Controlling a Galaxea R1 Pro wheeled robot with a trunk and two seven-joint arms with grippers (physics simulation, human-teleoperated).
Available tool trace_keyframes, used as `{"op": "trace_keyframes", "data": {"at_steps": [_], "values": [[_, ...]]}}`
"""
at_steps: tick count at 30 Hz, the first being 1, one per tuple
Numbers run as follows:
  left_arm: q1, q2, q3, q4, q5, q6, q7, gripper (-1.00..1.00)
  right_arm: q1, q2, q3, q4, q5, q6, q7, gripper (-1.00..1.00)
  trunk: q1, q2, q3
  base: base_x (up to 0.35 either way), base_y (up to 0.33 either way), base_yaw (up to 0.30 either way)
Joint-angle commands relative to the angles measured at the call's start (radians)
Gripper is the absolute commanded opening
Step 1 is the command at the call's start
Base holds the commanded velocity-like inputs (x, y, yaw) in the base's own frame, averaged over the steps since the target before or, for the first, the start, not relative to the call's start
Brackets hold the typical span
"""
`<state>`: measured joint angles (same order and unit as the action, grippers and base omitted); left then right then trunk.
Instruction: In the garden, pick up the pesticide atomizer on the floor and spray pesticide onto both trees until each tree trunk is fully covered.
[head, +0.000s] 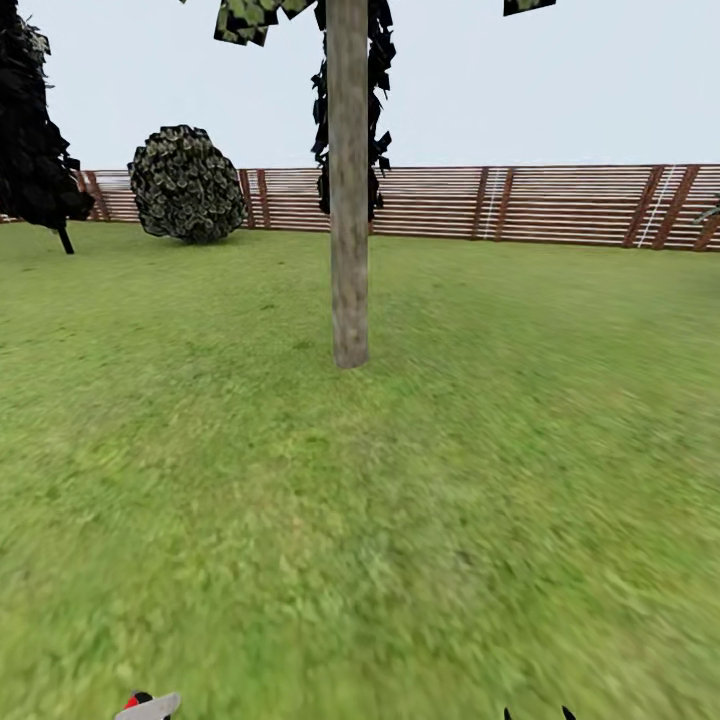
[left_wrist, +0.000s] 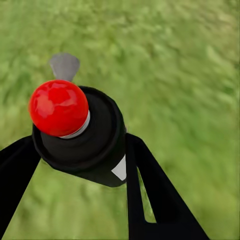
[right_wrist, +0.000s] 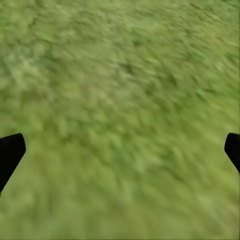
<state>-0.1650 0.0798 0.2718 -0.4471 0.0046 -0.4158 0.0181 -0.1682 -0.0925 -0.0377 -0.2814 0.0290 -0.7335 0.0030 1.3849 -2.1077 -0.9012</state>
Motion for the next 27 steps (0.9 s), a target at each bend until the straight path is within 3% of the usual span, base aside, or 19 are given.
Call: {"op": "trace_keyframes", "data": {"at_steps": [1, 27], "values": [[-0.001, 0.000, 0.000, 0.001, 0.001, -0.003, 0.002, -1.00, -0.001, 0.000, -0.004, 0.001, 0.003, -0.003, 0.000, 1.00, 0.000, 0.000, -0.002, 0.340, 0.000, 0.000], [-0.001, 0.000, 0.000, 0.001, 0.002, -0.003, 0.002, -1.00, -0.001, 0.002, -0.002, 0.001, 0.003, -0.003, 0.000, 1.00, 0.000, 0.000, -0.010, 0.340, 0.000, 0.000]]}}
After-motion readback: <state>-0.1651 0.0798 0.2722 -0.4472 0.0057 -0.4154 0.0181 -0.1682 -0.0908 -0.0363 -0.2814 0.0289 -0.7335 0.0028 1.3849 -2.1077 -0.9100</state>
